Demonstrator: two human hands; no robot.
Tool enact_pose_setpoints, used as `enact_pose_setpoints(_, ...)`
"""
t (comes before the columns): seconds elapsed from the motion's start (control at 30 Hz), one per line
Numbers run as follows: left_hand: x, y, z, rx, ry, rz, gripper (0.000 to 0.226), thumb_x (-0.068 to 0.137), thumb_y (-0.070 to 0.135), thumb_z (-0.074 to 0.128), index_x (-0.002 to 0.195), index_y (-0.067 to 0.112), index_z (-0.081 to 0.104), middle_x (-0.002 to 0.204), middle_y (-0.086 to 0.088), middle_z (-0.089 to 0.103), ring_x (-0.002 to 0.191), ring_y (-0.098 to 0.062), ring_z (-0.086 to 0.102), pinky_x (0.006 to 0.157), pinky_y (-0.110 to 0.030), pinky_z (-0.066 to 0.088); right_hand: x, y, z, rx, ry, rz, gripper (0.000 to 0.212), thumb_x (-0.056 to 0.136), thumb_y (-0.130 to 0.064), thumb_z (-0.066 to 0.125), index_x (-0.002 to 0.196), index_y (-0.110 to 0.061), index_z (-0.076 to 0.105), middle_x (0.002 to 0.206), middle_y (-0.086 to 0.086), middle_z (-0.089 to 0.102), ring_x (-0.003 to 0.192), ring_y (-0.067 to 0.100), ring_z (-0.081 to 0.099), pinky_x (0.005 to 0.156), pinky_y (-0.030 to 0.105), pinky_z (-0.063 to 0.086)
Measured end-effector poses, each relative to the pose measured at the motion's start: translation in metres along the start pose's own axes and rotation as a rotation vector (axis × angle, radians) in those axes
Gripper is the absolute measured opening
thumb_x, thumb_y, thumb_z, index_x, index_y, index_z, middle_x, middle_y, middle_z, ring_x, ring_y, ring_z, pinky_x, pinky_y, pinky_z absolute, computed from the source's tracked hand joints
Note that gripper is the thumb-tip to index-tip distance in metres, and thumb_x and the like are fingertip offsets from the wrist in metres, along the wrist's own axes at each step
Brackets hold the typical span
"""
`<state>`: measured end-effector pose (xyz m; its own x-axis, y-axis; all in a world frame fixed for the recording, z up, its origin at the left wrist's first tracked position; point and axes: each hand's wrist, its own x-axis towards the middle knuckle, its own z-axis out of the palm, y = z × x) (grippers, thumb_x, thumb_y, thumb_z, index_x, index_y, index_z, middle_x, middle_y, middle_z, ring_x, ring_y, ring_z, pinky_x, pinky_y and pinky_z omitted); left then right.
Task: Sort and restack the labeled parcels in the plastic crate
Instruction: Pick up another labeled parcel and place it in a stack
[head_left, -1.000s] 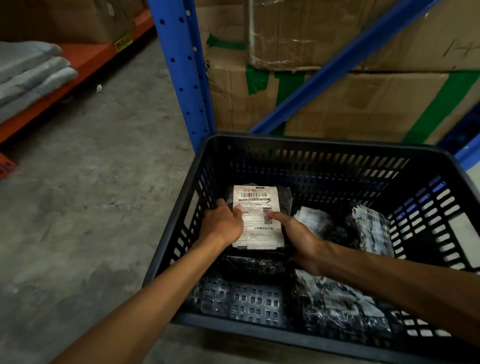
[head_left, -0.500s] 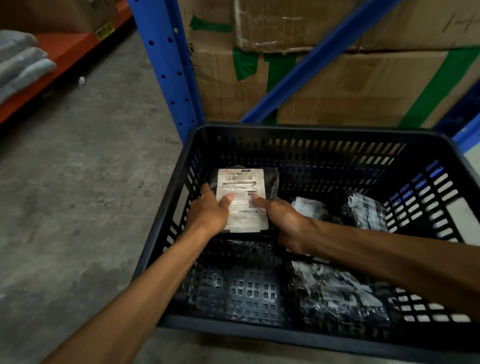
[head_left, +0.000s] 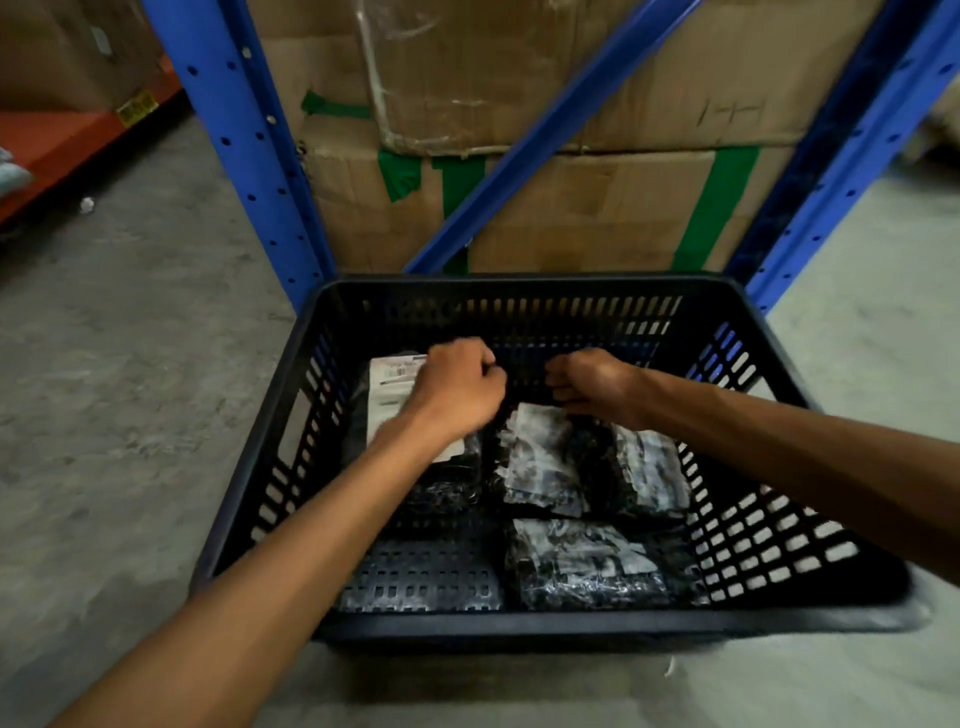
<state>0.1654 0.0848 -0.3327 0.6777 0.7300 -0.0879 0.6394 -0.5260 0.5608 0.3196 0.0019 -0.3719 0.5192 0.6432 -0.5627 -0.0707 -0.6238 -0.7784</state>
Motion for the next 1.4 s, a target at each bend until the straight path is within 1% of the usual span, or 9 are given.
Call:
enact_pose_setpoints(0.13,0.017,0.014,0.046,-0.235,-0.192,-0.185,0.017,0.087,0.008,0.047,0.077,0.014,0.060,0.086,-0.012,0.058,0.074,-0.022,0.057,0.082,-0.036,0.051,-0.004,0.007,-0.012,-0.146,-0.001,-0.066,0.029,0.096,-0.004,0.040,0.077,-0.014,0.059,0.079,0.003,0.056,0.070,0.015,0.052,0.053,0.015,0.040)
enact_pose_setpoints(0.3,0.039,0.012,0.088,-0.550,-0.224,-0.438,0.041,0.093,0.013,0.039,0.126,-0.007,0.056,0.121,-0.030,0.062,0.086,-0.034,0.061,0.066,-0.032,0.041,0.018,0.007,-0.013,-0.189,0.055,-0.154,0.041,0.090,0.005,0.043,0.053,-0.014,0.048,0.060,0.003,0.045,0.049,0.012,0.044,0.048,0.022,0.035)
enact_pose_setpoints(0.47,0.051,0.007,0.108,-0.472,-0.231,-0.530,0.044,0.098,0.019,0.034,0.139,0.004,0.042,0.096,-0.008,0.055,0.065,-0.016,0.047,0.055,-0.030,0.039,0.044,0.009,-0.004,-0.534,0.092,-0.178,0.023,0.093,-0.009,0.047,0.097,-0.001,0.067,0.100,0.019,0.065,0.089,0.029,0.061,0.070,0.030,0.044)
enact_pose_setpoints(0.57,0.059,-0.002,0.119,-0.389,-0.280,-0.561,0.050,0.099,0.019,0.038,0.147,0.004,0.035,0.126,-0.016,0.057,0.067,-0.016,0.046,0.067,-0.031,0.041,0.059,0.008,0.007,-0.915,0.016,-0.232,0.034,0.095,-0.013,0.045,0.118,0.003,0.063,0.125,0.021,0.063,0.115,0.036,0.060,0.089,0.036,0.049)
enact_pose_setpoints(0.83,0.075,-0.008,0.137,-0.343,-0.367,-0.583,0.048,0.101,0.012,0.035,0.148,0.003,0.036,0.124,-0.020,0.058,0.093,-0.029,0.060,0.070,-0.035,0.052,0.093,0.010,0.014,-1.429,-0.155,-0.170,0.034,0.088,-0.013,0.048,0.119,-0.009,0.062,0.124,0.011,0.064,0.105,0.030,0.063,0.070,0.031,0.042)
enact_pose_setpoints(0.97,0.081,-0.008,0.135,-0.381,-0.369,-0.623,0.043,0.102,0.008,0.038,0.144,-0.002,0.041,0.071,-0.006,0.041,0.056,-0.016,0.038,0.050,-0.025,0.035,0.095,0.012,0.018,-1.576,-0.196,-0.195,0.038,0.090,-0.012,0.045,0.126,-0.013,0.059,0.135,0.008,0.058,0.121,0.031,0.056,0.075,0.035,0.036)
enact_pose_setpoints(1.13,0.074,-0.007,0.125,-0.534,-0.315,-0.625,0.043,0.098,0.003,0.043,0.140,0.001,0.044,0.075,-0.008,0.049,0.056,-0.018,0.044,0.040,-0.025,0.036,0.091,0.010,0.011,-1.625,-0.313,-0.199,0.028,0.090,-0.010,0.048,0.115,-0.009,0.059,0.129,0.011,0.059,0.082,0.024,0.054,0.069,0.030,0.040)
enact_pose_setpoints(1.27,0.062,0.001,0.113,-0.551,-0.306,-0.588,0.033,0.095,0.005,0.053,0.127,0.001,0.049,0.089,-0.010,0.057,0.074,-0.021,0.056,0.054,-0.022,0.047,0.078,0.010,0.004,-1.650,-0.247,-0.289,0.043,0.089,-0.022,0.060,0.129,-0.007,0.055,0.132,0.009,0.059,0.113,0.028,0.059,0.087,0.034,0.048)
enact_pose_setpoints(1.4,0.050,0.014,0.093,-0.485,-0.332,-0.585,0.004,0.091,0.001,0.058,0.091,0.001,0.055,0.060,-0.011,0.060,0.052,-0.018,0.057,0.043,-0.012,0.044,0.062,0.001,-0.012,-1.565,-0.235,-0.333,0.053,0.089,-0.031,0.065,0.134,-0.006,0.054,0.138,0.008,0.056,0.124,0.026,0.055,0.099,0.032,0.048)
